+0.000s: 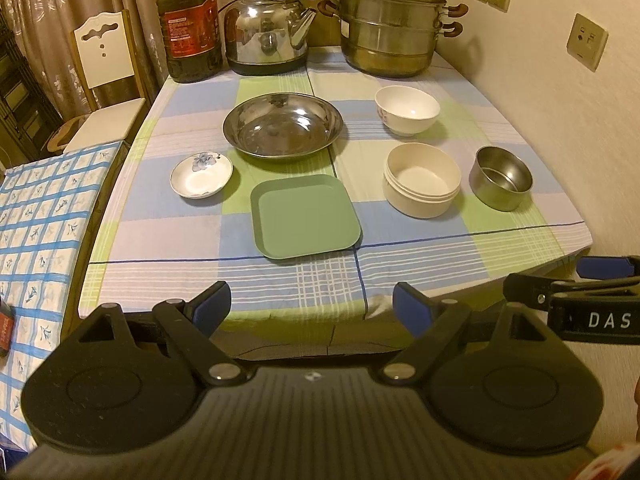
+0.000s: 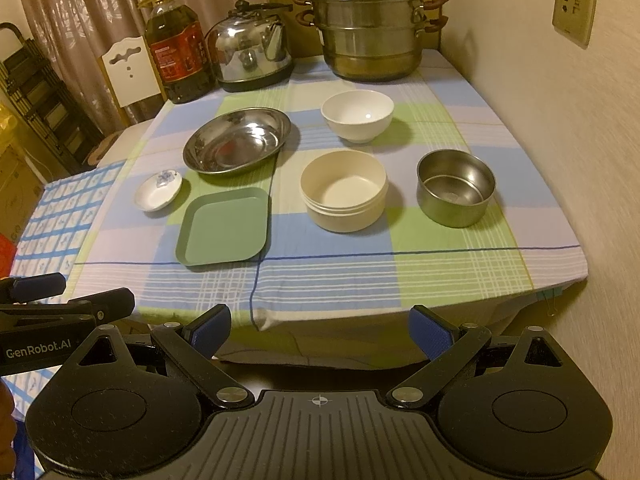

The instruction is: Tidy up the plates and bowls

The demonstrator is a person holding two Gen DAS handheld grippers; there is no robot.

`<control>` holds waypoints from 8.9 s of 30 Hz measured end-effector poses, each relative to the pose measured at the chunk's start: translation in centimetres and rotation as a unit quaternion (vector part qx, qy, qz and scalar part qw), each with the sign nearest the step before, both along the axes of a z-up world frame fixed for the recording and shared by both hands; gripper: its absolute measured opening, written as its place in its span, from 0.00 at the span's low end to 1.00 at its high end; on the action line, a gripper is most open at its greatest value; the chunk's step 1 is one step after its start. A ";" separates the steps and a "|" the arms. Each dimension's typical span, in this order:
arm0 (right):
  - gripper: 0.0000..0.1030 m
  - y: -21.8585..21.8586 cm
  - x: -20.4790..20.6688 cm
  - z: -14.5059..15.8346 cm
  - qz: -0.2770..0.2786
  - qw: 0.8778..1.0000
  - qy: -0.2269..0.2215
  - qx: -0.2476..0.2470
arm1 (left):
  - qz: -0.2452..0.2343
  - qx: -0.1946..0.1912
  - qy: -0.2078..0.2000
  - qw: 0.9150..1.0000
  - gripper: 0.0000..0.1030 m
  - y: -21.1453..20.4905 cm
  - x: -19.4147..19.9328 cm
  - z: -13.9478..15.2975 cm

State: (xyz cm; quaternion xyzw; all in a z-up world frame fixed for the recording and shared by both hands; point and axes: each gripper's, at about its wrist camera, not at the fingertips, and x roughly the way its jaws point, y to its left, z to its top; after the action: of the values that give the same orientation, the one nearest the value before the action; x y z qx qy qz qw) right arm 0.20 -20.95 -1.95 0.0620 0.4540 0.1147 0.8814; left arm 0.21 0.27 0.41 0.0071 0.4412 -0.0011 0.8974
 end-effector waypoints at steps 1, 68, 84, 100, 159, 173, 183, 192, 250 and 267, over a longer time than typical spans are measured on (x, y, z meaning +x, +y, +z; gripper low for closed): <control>0.93 0.0 0.0 0.0 0.000 1.000 0.000 0.000 | 0.000 0.000 0.000 1.000 0.84 0.0 0.0 0.0; 0.92 -0.5 6.5 -2.3 0.153 0.986 -0.033 0.051 | 0.112 0.012 0.017 0.993 0.84 -0.1 3.5 -1.9; 0.79 2.2 11.4 -5.8 0.188 0.979 0.001 0.080 | 0.127 0.004 0.057 0.990 0.81 2.5 7.5 -6.1; 0.79 5.9 16.7 -8.9 0.074 0.994 0.031 0.080 | 0.038 -0.015 0.087 0.995 0.75 6.3 14.6 -11.1; 0.03 9.6 20.9 -11.6 0.071 0.994 0.004 0.079 | 0.017 -0.045 0.029 0.998 0.12 9.4 19.8 -12.2; 0.03 10.6 25.1 -10.3 0.053 0.995 -0.016 0.082 | 0.007 -0.042 0.009 0.999 0.12 10.4 24.7 -11.3; 0.03 12.2 29.5 -9.9 0.035 0.996 -0.030 0.074 | 0.002 -0.041 -0.005 0.999 0.12 11.5 29.7 -11.3; 0.03 13.1 33.0 -11.3 0.010 0.998 -0.014 0.066 | -0.011 -0.035 0.008 0.999 0.12 11.7 33.4 -12.9; 0.45 9.3 23.8 -7.6 0.058 0.991 -0.010 0.120 | 0.028 -0.038 0.015 0.999 0.26 9.0 21.4 -7.5; 0.49 7.4 17.6 -6.8 0.122 0.985 0.004 0.122 | 0.077 -0.043 0.019 0.996 0.28 7.3 13.4 -6.3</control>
State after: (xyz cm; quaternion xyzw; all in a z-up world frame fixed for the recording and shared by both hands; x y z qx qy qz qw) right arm 17.75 -13.50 -8.74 0.1139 0.4445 0.2759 0.8446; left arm 13.66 7.59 -5.89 -0.0652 0.4565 0.0488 0.8860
